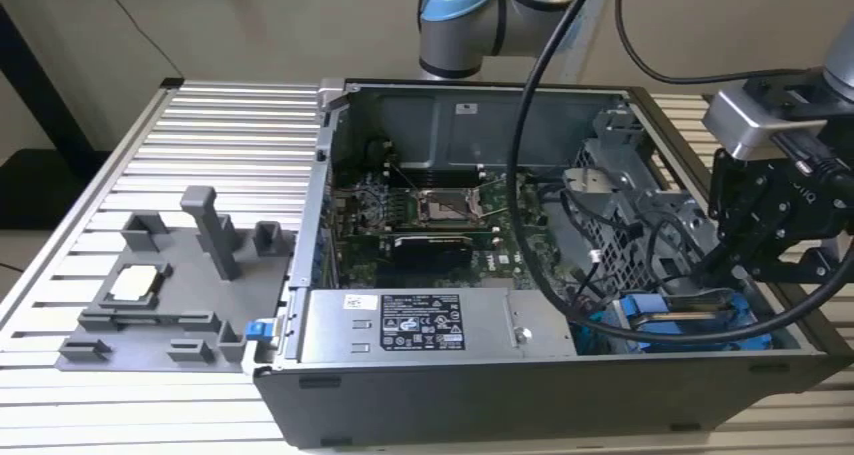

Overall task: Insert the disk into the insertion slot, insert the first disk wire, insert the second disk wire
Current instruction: 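Insert the first disk wire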

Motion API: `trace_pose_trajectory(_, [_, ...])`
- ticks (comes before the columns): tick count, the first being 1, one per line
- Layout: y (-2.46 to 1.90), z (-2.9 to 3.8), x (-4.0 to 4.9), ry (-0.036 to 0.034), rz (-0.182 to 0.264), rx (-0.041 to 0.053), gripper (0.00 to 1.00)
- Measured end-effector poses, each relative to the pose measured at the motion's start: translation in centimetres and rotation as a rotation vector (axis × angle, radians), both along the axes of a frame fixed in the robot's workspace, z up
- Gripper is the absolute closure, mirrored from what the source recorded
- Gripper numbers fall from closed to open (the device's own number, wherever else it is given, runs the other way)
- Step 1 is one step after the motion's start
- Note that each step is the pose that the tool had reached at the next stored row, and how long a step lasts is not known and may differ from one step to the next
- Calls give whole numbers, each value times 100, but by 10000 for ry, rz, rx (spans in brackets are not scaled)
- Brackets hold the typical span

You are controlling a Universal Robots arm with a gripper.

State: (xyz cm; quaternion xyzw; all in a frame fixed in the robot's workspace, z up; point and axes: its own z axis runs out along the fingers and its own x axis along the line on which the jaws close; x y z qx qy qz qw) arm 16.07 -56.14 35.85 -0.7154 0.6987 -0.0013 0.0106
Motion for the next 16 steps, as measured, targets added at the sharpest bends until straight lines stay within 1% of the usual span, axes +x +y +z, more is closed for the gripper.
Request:
trace_pose_trajectory(5, [-9, -70, 13, 0, 0, 109, 81])
trace_pose_trajectory(8, [-13, -105, 25, 0, 0, 151, 81])
trace_pose_trajectory(12, [-16, -141, 42, 0, 0, 174, 81])
trace_pose_trajectory(16, [-17, -159, 47, 0, -3, 173, 81])
